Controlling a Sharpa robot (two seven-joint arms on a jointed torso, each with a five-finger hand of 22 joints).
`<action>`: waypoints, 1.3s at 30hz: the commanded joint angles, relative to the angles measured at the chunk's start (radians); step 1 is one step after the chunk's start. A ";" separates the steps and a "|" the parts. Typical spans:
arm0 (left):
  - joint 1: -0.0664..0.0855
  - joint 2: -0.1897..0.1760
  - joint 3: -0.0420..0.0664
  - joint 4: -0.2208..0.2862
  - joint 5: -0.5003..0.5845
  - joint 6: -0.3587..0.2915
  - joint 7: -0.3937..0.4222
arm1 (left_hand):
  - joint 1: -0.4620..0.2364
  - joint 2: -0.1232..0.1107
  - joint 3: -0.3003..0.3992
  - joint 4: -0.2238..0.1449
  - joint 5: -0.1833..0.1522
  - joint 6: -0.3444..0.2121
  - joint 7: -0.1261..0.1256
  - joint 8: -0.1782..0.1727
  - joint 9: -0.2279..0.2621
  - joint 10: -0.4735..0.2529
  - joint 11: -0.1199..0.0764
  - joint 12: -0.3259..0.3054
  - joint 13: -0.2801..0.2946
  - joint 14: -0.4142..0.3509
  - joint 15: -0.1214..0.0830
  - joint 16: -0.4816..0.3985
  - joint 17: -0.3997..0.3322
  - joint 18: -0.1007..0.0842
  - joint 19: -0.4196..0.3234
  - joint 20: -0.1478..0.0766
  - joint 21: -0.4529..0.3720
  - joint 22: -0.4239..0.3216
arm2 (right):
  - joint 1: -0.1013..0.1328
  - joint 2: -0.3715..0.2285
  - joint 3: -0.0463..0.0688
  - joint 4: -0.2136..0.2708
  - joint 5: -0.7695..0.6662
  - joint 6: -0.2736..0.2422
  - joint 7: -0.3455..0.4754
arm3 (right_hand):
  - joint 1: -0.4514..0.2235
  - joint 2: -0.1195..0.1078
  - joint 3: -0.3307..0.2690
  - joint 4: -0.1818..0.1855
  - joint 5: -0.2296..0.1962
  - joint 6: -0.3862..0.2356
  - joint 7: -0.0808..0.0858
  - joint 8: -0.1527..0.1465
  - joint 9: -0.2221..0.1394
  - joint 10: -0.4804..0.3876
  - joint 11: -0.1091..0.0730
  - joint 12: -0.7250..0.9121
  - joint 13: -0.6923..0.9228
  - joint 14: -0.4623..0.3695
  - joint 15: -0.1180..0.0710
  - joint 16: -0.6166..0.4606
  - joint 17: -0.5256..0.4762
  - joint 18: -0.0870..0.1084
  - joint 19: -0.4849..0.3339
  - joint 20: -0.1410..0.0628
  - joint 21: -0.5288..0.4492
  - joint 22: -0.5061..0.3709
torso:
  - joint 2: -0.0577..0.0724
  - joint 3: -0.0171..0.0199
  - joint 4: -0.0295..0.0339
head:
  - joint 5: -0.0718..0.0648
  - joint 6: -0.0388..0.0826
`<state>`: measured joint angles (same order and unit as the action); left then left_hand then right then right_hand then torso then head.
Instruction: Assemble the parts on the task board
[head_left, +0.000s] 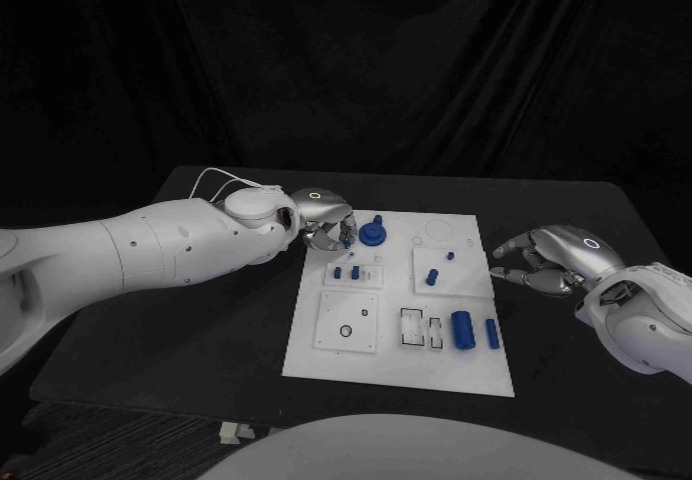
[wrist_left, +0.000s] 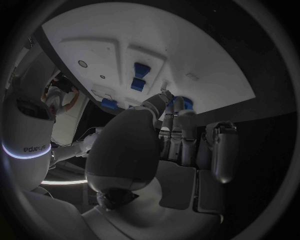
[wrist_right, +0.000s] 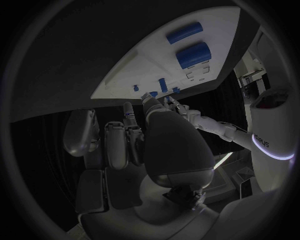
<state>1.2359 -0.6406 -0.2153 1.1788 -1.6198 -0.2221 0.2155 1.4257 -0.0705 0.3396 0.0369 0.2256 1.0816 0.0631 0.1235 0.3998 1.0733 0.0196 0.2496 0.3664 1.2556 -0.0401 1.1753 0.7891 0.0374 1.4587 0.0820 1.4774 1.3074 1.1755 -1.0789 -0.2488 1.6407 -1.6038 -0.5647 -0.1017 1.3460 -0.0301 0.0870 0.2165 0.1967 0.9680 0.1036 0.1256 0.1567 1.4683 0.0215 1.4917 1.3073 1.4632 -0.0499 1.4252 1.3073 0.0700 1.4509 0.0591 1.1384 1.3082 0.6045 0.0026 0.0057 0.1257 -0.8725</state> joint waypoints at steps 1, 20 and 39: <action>-0.005 0.002 0.001 0.003 0.000 0.011 0.002 | -0.005 0.003 -0.002 0.000 -0.002 0.011 0.010 -0.001 0.025 0.008 0.003 -0.006 -0.002 -0.008 0.000 -0.005 -0.001 -0.011 0.040 0.002 -0.005 0.228 | -0.003 -0.002 0.000 0.001 -0.006 -0.006 -0.005 | 0.007 0.006 0.000 0.008 0.003 0.005 0.002 -0.007 -0.002 0.049 -0.002 -0.005 0.181 0.073 0.000 -0.004 0.114 0.012 -0.007 -0.001 -0.005 0.154 | 0.000 0.0001 -0.0001 | -0.001 0.000; -0.015 0.009 0.001 0.003 0.000 -0.003 0.003 | -0.005 0.002 0.000 -0.003 -0.002 0.002 0.012 -0.009 0.022 0.016 0.005 -0.014 -0.008 -0.009 0.002 -0.004 -0.003 -0.011 0.041 0.002 -0.004 0.229 | -0.003 -0.003 0.000 0.001 -0.006 -0.008 -0.005 | 0.007 0.006 0.000 0.008 0.003 0.005 0.002 -0.008 -0.002 0.047 -0.003 -0.009 0.177 0.073 0.000 -0.005 0.113 0.012 -0.007 -0.001 -0.005 0.154 | 0.000 0.0003 0.0004 | -0.003 0.000; -0.019 0.025 0.001 -0.003 0.000 0.016 -0.002 | -0.005 0.002 0.001 -0.003 -0.002 0.001 0.013 -0.011 0.021 0.022 0.005 -0.015 -0.010 -0.012 0.002 -0.006 -0.009 -0.011 0.040 0.002 -0.006 0.228 | -0.003 -0.002 0.000 0.001 -0.006 -0.006 -0.007 | 0.008 0.006 0.000 0.008 0.004 0.005 0.002 -0.008 -0.002 0.045 -0.003 -0.013 0.174 0.073 0.000 -0.005 0.113 0.012 -0.007 -0.001 -0.006 0.154 | 0.000 0.0004 -0.0004 | -0.005 0.000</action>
<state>1.2191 -0.6188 -0.2153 1.1757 -1.6200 -0.2162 0.2113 1.4235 -0.0736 0.3382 0.0356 0.2235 1.0827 0.0719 0.1065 0.3999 1.0878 0.0270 0.2389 0.3577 1.2527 -0.0372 1.1754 0.7807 0.0374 1.4587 0.0820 1.4774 1.3073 1.1748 -1.0793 -0.2488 1.6406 -1.6038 -0.5647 -0.1017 1.3501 -0.0260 0.0870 0.2165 0.1967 0.9680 0.1036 0.1219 0.1559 1.4683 0.0215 1.4825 1.3078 1.4632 -0.0499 1.4256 1.3073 0.0700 1.4509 0.0591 1.1384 1.3082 0.6043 0.0030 0.0053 0.1215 -0.8725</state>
